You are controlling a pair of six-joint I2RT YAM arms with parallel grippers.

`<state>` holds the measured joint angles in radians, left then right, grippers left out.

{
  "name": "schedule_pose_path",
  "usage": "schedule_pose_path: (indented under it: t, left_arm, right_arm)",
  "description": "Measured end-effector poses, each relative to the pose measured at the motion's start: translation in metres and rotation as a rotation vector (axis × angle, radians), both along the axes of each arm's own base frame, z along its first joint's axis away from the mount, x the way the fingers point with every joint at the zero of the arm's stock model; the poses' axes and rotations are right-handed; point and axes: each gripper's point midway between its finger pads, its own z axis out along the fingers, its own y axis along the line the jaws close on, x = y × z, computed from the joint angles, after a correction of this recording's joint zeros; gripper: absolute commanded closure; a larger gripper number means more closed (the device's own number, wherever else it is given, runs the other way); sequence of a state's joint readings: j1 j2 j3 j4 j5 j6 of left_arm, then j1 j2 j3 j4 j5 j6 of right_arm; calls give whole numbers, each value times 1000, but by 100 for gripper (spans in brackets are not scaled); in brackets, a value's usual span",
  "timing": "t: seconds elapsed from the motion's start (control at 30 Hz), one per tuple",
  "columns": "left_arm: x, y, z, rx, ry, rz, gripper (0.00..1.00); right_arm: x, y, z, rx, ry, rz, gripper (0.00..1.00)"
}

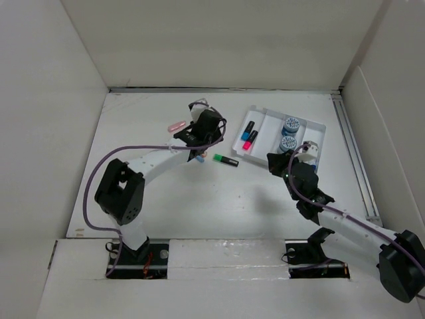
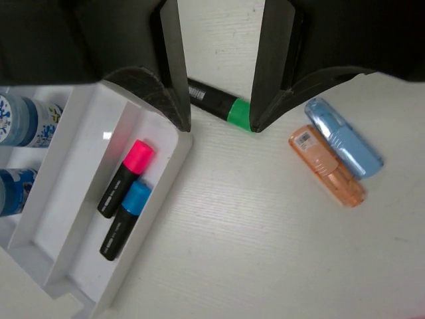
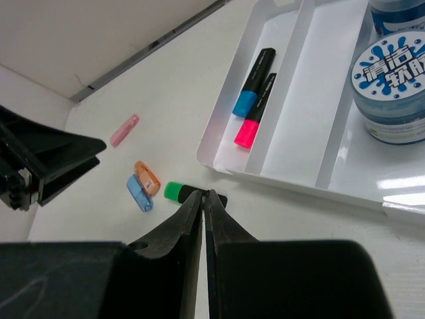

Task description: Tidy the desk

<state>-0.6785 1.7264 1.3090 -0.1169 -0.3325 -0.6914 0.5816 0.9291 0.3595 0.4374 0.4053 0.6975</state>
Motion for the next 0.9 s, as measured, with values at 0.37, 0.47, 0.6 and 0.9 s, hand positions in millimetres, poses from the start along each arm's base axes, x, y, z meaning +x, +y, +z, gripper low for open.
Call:
schedule_pose_path:
  t: [0.37, 0.47, 0.6, 0.9]
  left_arm:
    - [-42, 10, -100, 56, 246, 37, 58]
    - [-50, -3, -102, 40, 254, 6, 58]
    - [-54, -18, -101, 5, 251, -14, 57]
    - [-43, -24, -118, -10, 258, 34, 54]
  right_arm:
    - [1, 7, -8, -14, 25, 32, 87]
    - [2, 9, -7, -12, 24, 39, 87]
    - [3, 14, -8, -20, 32, 58, 87]
    - [3, 18, -10, -24, 36, 81, 87]
